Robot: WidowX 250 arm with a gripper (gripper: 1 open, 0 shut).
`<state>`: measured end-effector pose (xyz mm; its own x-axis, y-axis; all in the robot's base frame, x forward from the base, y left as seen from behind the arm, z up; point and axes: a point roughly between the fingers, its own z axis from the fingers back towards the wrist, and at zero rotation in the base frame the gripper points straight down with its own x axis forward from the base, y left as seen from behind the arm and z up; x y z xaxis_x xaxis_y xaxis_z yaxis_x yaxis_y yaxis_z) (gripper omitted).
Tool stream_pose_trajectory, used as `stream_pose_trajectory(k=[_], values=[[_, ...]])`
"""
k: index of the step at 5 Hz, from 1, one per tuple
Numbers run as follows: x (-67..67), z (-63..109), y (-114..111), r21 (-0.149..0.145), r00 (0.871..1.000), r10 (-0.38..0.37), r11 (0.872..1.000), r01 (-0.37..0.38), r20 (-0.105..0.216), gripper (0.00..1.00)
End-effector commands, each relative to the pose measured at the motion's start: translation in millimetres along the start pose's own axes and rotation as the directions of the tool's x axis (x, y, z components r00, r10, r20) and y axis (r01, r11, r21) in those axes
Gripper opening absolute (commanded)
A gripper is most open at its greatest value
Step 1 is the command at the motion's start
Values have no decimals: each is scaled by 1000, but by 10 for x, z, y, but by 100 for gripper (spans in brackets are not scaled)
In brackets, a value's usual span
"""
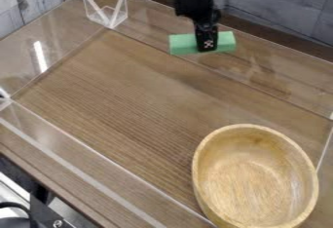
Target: Move green object from inside the wooden bowl to the table next to it
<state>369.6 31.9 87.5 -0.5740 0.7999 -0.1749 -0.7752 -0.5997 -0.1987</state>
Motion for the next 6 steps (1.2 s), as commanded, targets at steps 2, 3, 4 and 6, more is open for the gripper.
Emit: stream_pose_trajectory(k=[2, 3, 4, 6], values=[[21, 338, -142, -78, 997, 79, 994, -81, -17, 0], [-9, 412, -198, -74, 997, 70, 995, -71, -25, 0], [89, 473, -200, -79, 995, 102, 992, -103, -22, 100], [308, 403, -129, -37, 1000, -11, 999, 10, -25, 100]])
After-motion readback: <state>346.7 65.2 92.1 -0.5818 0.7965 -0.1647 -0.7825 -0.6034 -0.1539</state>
